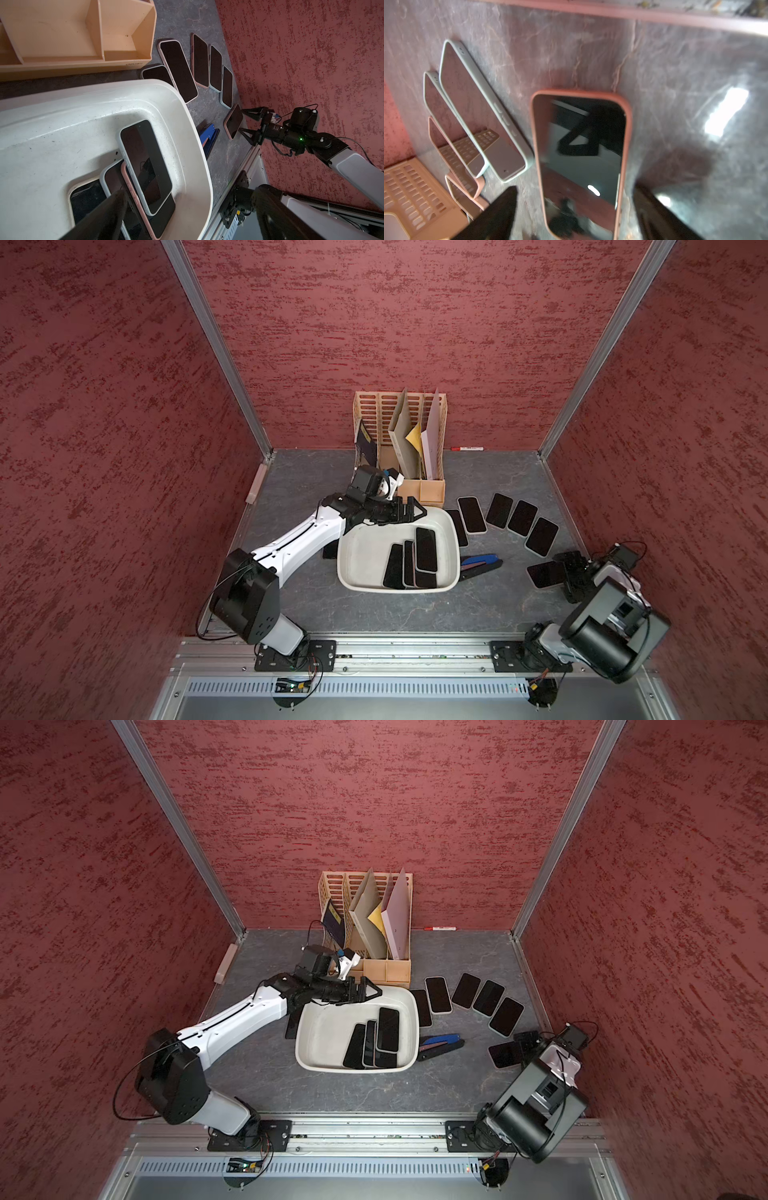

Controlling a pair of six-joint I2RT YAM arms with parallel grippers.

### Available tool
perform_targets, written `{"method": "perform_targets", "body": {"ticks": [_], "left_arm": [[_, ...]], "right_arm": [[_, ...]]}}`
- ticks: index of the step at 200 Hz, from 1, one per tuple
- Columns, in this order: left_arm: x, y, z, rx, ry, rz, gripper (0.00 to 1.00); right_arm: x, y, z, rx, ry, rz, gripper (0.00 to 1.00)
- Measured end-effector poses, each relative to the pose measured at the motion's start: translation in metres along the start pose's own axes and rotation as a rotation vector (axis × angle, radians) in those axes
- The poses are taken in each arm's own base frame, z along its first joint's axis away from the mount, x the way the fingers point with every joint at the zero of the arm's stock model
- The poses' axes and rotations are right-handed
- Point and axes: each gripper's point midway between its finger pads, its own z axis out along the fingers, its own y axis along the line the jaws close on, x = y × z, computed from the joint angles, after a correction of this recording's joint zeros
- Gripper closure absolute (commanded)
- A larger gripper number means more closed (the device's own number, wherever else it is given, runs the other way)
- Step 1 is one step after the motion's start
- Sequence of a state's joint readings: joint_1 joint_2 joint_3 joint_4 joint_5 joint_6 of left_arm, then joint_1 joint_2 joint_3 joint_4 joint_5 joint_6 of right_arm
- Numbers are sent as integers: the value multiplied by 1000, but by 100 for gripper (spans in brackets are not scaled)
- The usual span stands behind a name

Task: Take the phone out of the storage box
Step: Place the phone at the center of the board.

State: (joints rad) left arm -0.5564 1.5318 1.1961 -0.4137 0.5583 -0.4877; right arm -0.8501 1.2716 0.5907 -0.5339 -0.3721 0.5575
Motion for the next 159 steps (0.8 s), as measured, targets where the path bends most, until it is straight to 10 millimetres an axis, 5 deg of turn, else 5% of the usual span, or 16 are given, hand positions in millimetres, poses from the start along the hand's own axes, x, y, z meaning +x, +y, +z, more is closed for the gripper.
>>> {"method": "perform_targets", "body": {"ticks": [78, 118, 159], "left_arm": [[11, 0, 3, -66, 124, 20, 0], [41, 6, 18, -100, 251, -13, 5], [59, 31, 44, -147, 364, -98, 15]], "right_arm": [[22, -6, -34, 67, 21, 21, 2], [26, 58, -53, -81, 27, -100, 2], [59, 142, -81, -273, 67, -282, 2]]}}
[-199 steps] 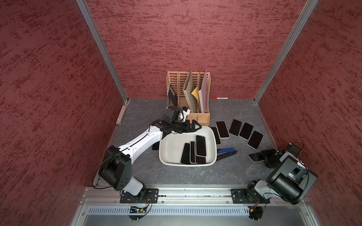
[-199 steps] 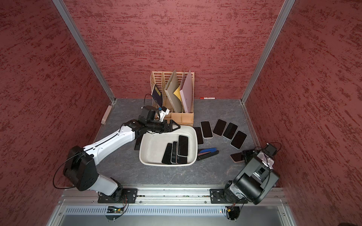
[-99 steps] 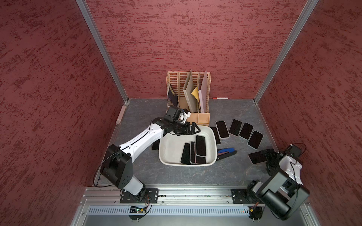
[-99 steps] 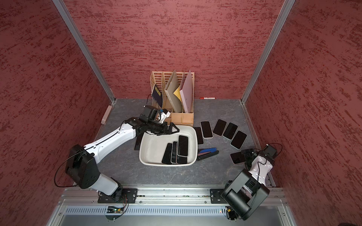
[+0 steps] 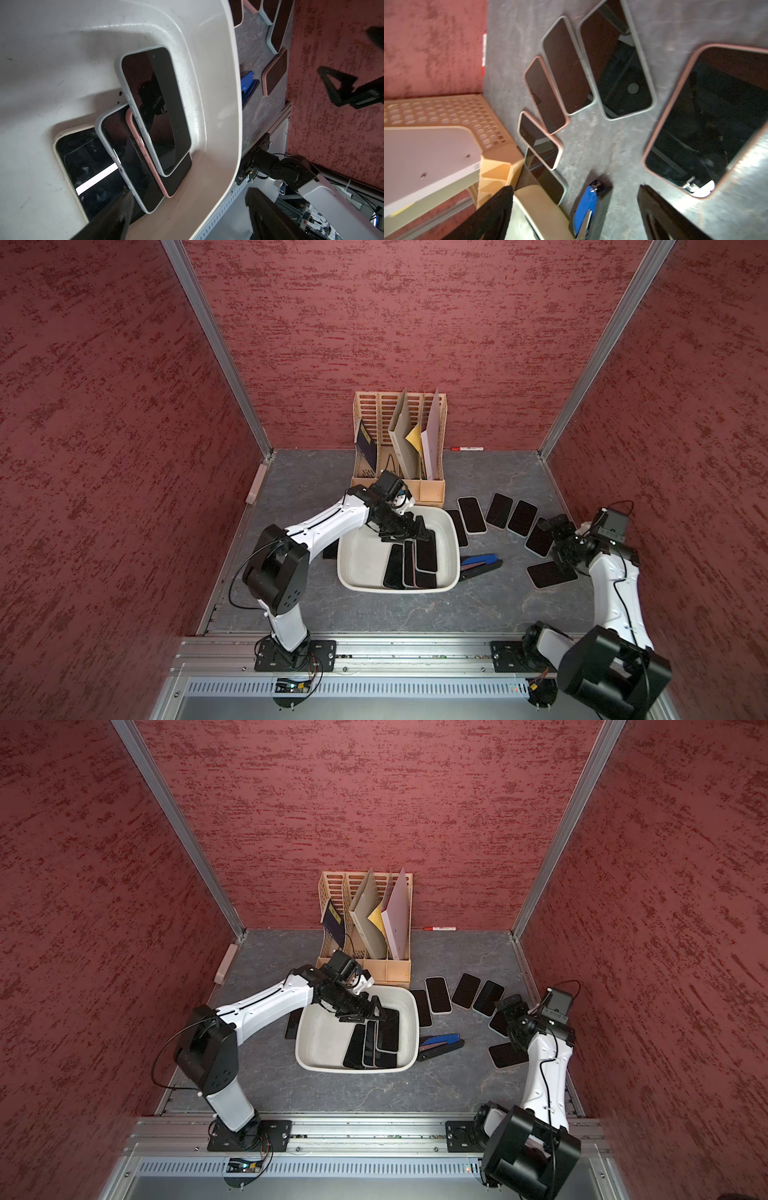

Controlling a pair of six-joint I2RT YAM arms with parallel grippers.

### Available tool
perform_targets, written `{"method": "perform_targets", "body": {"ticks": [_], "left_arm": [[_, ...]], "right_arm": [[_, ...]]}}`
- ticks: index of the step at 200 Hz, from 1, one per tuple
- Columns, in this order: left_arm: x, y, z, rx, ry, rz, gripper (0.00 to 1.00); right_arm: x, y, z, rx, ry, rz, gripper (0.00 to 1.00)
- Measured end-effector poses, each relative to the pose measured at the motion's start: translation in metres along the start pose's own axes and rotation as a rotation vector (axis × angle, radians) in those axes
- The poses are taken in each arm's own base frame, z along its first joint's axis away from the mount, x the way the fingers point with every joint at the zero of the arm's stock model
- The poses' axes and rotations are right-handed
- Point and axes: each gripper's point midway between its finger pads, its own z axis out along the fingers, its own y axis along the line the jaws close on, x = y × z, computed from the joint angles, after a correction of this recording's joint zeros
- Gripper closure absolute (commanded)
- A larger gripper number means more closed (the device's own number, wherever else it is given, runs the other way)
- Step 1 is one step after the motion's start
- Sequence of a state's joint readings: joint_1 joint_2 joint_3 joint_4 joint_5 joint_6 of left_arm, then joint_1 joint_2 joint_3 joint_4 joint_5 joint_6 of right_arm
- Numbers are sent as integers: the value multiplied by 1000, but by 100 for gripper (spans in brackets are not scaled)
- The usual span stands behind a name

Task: Take the phone out of the storage box
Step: Place the phone at the center of the board, then pick up the phone from the storage box.

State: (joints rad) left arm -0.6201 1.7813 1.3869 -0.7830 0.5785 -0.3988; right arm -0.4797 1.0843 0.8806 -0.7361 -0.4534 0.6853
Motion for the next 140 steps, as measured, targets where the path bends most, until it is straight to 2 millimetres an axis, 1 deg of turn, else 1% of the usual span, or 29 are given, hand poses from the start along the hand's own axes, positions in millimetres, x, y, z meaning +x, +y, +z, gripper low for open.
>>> {"method": "perform_targets", "body": {"ticks": [20, 29, 43, 56, 77, 100, 115, 140], "left_arm": [[-8, 5, 12, -5, 22, -22, 20], [-14, 6, 18, -4, 28, -27, 20], [-23, 9, 27, -7, 34, -33, 21], [-30, 15, 35, -13, 39, -44, 23], [-41, 29, 47, -33, 45, -69, 25], [-49, 44, 53, -55, 44, -91, 26], [-55, 49, 55, -62, 38, -97, 27], [-69, 51, 58, -60, 19, -92, 30]], "right_arm": [[5, 52, -11, -104, 23, -102, 2], [8, 73, -18, -151, 29, -144, 2], [14, 98, -31, -214, 40, -195, 2], [20, 114, -42, -261, 52, -229, 2], [31, 128, -58, -313, 70, -263, 2], [42, 132, -71, -343, 96, -280, 2], [48, 132, -75, -354, 116, -281, 2], [56, 132, -76, -361, 149, -280, 2]]}}
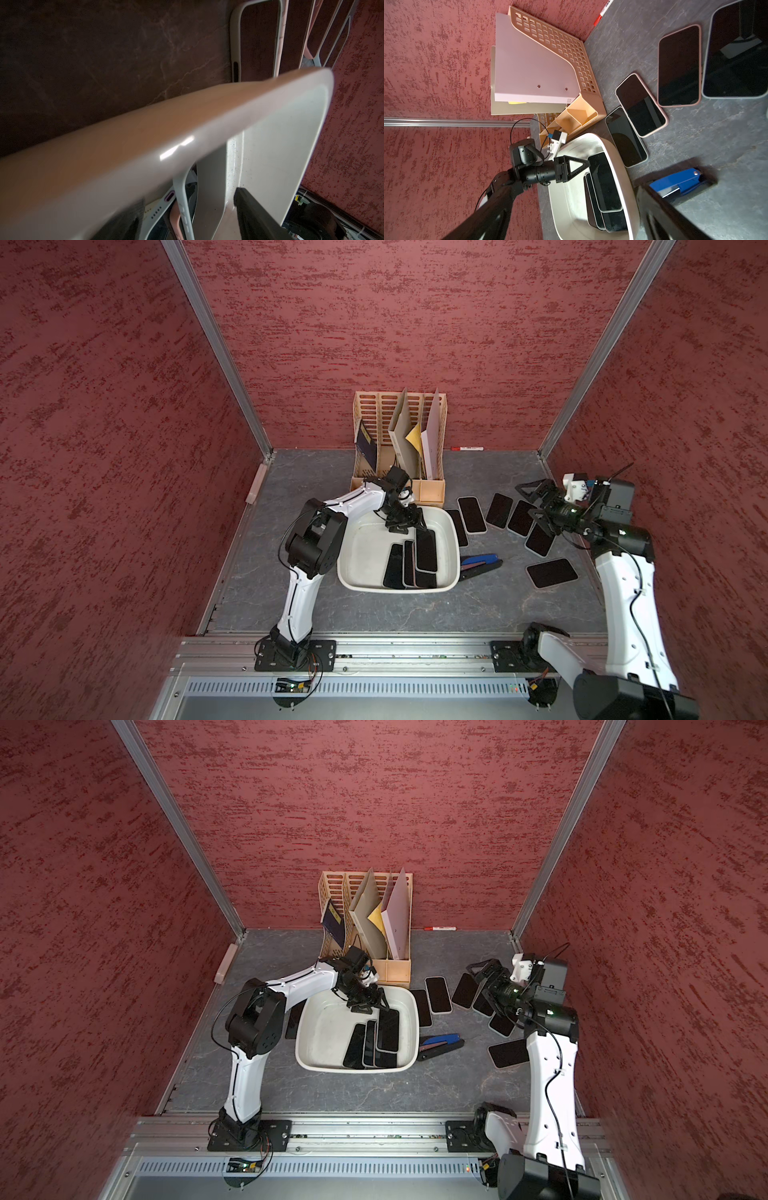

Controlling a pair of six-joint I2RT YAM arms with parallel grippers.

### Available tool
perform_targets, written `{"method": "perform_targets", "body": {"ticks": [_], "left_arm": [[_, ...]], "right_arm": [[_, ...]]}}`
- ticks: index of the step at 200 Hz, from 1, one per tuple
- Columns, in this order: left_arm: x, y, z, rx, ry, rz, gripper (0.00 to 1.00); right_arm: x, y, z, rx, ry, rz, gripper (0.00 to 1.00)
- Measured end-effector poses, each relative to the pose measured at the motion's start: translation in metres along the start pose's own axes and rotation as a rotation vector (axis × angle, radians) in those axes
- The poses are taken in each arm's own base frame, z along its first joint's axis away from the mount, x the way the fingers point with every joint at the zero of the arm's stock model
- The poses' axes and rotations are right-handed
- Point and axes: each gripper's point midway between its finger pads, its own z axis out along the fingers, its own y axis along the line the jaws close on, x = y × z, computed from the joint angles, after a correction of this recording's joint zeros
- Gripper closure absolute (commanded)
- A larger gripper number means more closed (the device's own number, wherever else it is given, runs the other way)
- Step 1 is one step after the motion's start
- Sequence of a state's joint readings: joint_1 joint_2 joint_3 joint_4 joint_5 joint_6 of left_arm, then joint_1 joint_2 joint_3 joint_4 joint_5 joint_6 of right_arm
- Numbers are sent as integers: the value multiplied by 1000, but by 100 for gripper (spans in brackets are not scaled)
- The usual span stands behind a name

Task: Take the phone out of the storage box
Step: Pick up the phone from the storage box.

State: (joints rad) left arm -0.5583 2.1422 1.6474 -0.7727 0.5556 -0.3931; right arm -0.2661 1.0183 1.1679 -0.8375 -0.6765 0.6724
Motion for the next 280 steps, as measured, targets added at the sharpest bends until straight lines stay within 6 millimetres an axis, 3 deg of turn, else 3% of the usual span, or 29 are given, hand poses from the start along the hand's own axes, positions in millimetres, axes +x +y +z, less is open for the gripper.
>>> {"method": "perform_targets", "body": {"ticks": [66, 163, 229, 280], "left_arm": [[-10, 3, 20, 4, -2, -13, 39], [-15, -8, 31, 26, -23, -39, 69], [-13, -12, 35, 31, -27, -33, 61], [-12, -21, 45, 25, -41, -9, 61]], "right_arm": [[10, 1, 14, -11, 79, 18, 2], [14, 1, 24, -13, 120, 24, 2], [17, 4, 28, -22, 136, 13, 2], [21, 9, 30, -39, 152, 1, 2]]}}
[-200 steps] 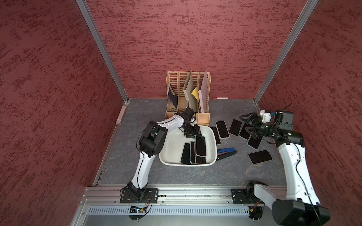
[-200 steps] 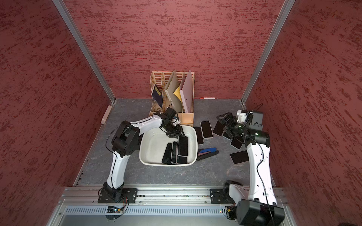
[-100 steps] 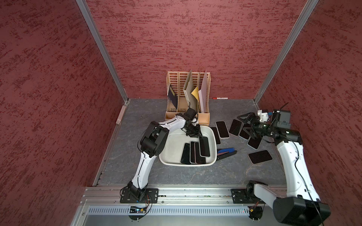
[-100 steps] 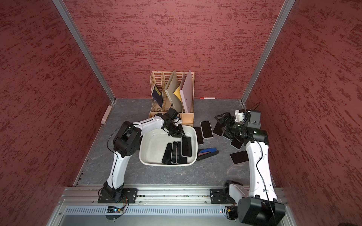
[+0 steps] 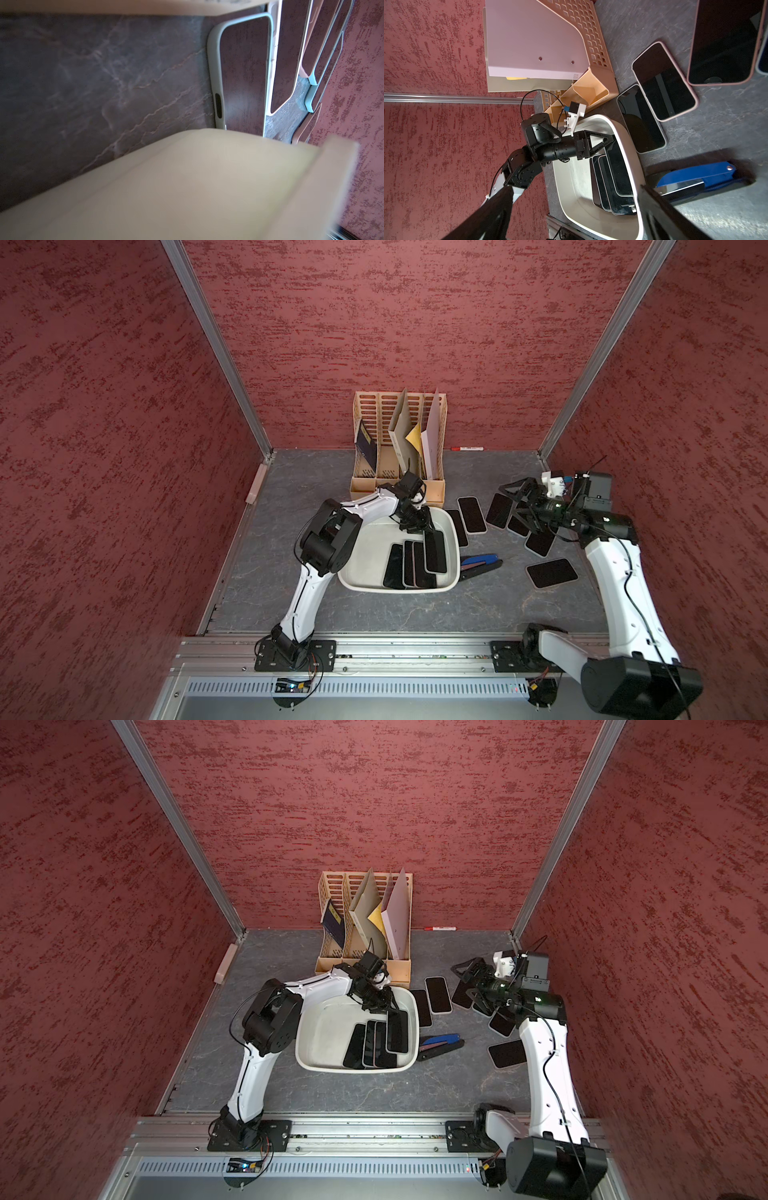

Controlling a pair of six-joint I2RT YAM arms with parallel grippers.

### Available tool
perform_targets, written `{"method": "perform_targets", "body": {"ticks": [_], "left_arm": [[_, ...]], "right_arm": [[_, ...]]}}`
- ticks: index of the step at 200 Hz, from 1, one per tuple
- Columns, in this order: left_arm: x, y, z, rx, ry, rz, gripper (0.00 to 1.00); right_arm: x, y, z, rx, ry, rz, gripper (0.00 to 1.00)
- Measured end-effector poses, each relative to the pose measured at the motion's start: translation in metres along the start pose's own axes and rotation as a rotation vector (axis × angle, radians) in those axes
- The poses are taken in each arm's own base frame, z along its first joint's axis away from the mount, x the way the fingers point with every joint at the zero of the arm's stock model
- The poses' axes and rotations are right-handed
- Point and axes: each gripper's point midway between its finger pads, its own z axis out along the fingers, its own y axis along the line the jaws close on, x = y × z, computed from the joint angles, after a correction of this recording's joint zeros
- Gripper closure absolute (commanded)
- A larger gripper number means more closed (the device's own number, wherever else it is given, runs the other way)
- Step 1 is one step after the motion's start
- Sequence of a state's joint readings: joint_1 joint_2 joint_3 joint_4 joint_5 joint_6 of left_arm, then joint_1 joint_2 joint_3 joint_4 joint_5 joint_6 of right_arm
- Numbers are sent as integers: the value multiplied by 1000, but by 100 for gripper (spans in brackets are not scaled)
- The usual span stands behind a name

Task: Take the phone out of the storage box
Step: Pick up the phone from the storage box.

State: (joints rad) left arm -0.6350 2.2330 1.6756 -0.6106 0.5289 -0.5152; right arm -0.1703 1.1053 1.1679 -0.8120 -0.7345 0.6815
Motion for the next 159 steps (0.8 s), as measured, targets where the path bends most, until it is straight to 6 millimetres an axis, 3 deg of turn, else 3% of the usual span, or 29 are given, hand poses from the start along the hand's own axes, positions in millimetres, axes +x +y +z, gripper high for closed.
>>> {"method": "perform_targets", "body": {"ticks": [74, 159], "left_arm": [[-1, -1, 3, -20, -19, -8, 69], [28, -25, 16, 18, 10, 33, 66]], "right_arm": [[7, -3, 6, 0, 25, 1, 2], [11, 1, 9, -12, 40, -8, 2]]}}
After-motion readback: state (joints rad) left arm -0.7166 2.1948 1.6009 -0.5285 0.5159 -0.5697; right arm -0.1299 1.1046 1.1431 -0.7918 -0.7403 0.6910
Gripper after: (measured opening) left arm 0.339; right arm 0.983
